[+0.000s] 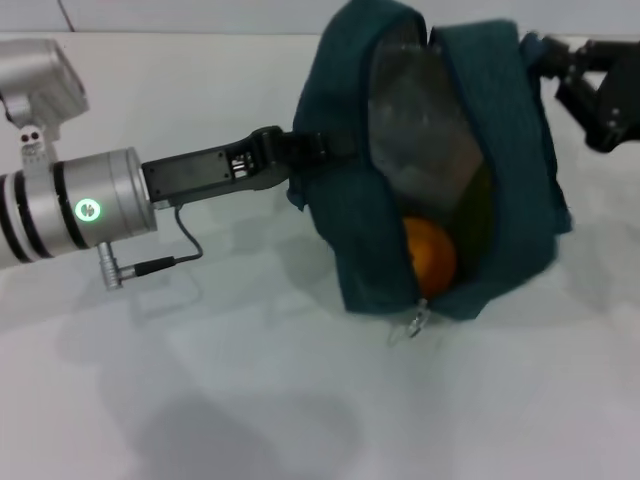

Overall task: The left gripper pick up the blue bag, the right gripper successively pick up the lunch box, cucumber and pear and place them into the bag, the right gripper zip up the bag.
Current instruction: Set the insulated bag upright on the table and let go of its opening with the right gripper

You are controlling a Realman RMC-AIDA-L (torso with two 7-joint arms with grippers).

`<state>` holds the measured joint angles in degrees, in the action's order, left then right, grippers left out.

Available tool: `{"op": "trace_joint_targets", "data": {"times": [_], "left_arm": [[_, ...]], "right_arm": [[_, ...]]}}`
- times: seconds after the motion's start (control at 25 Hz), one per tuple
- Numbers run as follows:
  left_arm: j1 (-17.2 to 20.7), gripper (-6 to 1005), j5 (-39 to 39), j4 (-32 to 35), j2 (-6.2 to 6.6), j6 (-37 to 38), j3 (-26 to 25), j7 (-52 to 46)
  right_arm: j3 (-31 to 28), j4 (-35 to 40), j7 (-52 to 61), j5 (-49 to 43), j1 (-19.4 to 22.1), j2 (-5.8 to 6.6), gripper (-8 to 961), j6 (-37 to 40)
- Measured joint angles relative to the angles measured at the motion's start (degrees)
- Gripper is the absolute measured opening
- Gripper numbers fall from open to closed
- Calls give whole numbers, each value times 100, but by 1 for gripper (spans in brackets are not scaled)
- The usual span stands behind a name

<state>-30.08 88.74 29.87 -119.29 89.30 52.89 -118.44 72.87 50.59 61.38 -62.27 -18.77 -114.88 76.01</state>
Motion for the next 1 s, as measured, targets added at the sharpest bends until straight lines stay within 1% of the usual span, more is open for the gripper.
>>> {"op": "trace_joint_targets", "data": {"times": [0.08, 0.16, 0.4, 0.48, 0.56, 0.6, 0.64, 0.72, 0.84, 1.0], "left_arm": [[63, 36, 8, 3, 9, -45, -12, 9], [75, 36, 21, 2, 11, -88, -6, 29], [92, 36, 23, -40, 4, -198, -11, 165], [74, 36, 8, -30, -2, -153, 1, 136], [52, 37, -97, -7, -9, 21, 4, 115], [45, 37, -227, 3, -11, 193, 5, 112], [43, 37, -366, 5, -15, 356, 5, 119], [37, 37, -589, 7, -20, 584, 13, 144], [39, 36, -633, 1, -22, 634, 6, 156], [94, 36, -614, -29, -14, 508, -8, 164]], "right_arm": [[-185, 160, 87, 63, -7, -4, 25, 333], [-347, 272, 212, 81, -11, -4, 25, 504], [-624, 411, 419, 78, -43, 0, 26, 566], [-670, 425, 423, 38, -20, 7, 27, 340], [-701, 238, 402, -49, -35, 30, 27, 93], [-701, 238, 402, -49, -35, 30, 27, 93], [-750, 14, 363, -128, -90, 42, 28, 6], [-794, -178, 304, -208, -139, 40, 28, -24], [-808, -318, 234, -321, -184, 20, 29, -45], [-807, -437, 206, -429, -213, 2, 29, -86]]}}
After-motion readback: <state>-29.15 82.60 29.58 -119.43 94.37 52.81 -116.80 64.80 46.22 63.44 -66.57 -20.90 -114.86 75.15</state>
